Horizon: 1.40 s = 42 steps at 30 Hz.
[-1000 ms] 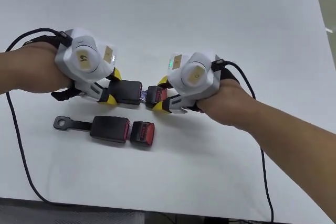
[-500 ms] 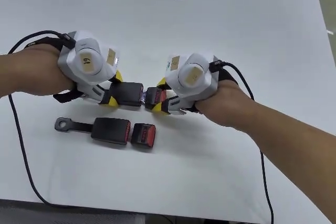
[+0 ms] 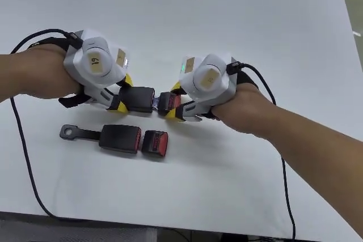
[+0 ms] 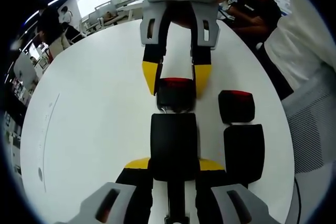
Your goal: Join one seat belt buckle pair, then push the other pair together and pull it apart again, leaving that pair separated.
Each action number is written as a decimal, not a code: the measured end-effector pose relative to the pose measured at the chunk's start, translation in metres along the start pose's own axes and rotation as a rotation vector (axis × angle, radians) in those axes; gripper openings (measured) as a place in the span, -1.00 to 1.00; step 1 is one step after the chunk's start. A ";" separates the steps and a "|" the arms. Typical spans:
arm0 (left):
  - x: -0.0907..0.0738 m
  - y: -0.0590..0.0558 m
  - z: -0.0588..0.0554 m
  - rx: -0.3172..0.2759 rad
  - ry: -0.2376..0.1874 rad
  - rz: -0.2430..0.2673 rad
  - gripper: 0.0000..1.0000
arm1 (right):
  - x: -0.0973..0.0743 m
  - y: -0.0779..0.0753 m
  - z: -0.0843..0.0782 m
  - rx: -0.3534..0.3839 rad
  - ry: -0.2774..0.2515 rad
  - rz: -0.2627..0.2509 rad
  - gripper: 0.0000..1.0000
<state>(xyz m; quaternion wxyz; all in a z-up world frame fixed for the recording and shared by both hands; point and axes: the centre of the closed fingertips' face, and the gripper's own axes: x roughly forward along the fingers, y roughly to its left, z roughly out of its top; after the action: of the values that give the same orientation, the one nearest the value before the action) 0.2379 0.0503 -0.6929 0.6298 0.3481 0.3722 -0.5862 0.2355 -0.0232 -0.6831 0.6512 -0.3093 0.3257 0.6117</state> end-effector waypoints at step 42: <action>0.000 0.002 -0.001 -0.019 0.006 -0.004 -0.36 | -0.068 -0.001 -0.099 0.056 0.063 -0.042 -0.36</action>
<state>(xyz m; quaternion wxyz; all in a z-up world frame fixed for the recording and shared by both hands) 0.2403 0.0514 -0.6933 0.6307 0.3431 0.3805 -0.5829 0.2297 -0.1433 -0.6881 0.6617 -0.3166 0.3566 0.5785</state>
